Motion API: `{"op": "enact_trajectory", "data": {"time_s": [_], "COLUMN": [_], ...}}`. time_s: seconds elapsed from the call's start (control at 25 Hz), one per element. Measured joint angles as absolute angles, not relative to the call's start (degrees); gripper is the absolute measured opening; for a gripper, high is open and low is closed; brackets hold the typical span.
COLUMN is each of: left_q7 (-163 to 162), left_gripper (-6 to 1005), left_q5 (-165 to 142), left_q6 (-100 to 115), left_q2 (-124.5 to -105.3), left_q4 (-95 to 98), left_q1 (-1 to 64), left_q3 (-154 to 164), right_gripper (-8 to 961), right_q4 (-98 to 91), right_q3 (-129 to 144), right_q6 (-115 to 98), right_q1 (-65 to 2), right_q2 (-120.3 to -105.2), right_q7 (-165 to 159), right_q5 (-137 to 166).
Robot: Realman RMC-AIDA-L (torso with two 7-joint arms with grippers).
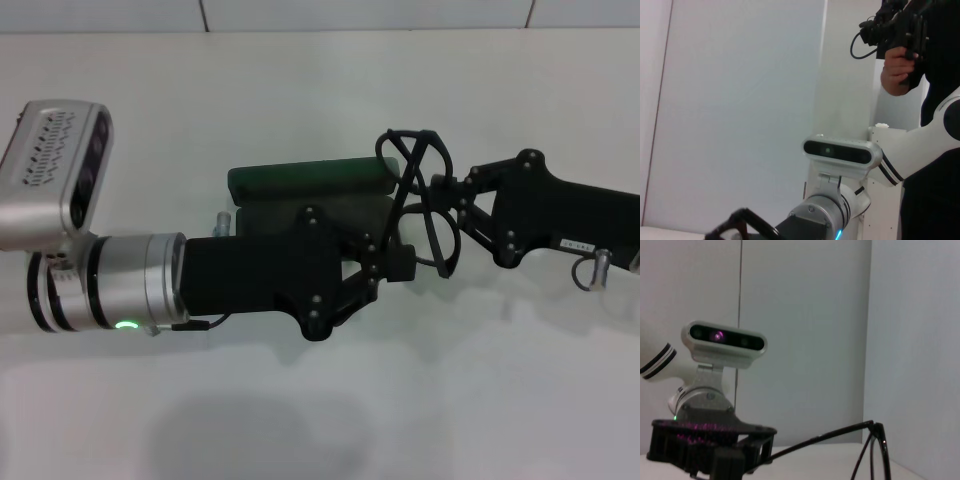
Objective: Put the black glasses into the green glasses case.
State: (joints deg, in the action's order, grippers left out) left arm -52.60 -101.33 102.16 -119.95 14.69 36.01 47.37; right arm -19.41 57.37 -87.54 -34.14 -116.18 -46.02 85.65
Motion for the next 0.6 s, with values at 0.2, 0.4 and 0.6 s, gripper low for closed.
{"op": "enact_trajectory", "data": {"time_s": [0.2,0.4,0.6], "left_q7": [-53.26,-52.93,-52.79], "left_gripper": [9,9,10], "left_q5": [-101.34,-101.33,-101.24], "left_q6": [102.04,101.53,99.99], "left_q2": [-120.17,-120.29,-120.5], "left_q4": [14.09,11.43,10.87], "left_q1": [36.5,38.72,39.46], "left_q3": [47.38,47.63,48.05], "right_gripper": [36,36,36], "right_q4": [-19.33,-18.06,-16.49], "right_q3": [57.78,57.9,57.93], "right_q6": [-88.49,-89.74,-91.89], "right_q1": [-34.4,-35.37,-36.78], "right_q2": [-116.21,-116.19,-116.19], "right_q7": [-46.1,-46.18,-46.2], "right_q5": [83.72,82.91,82.25]}}
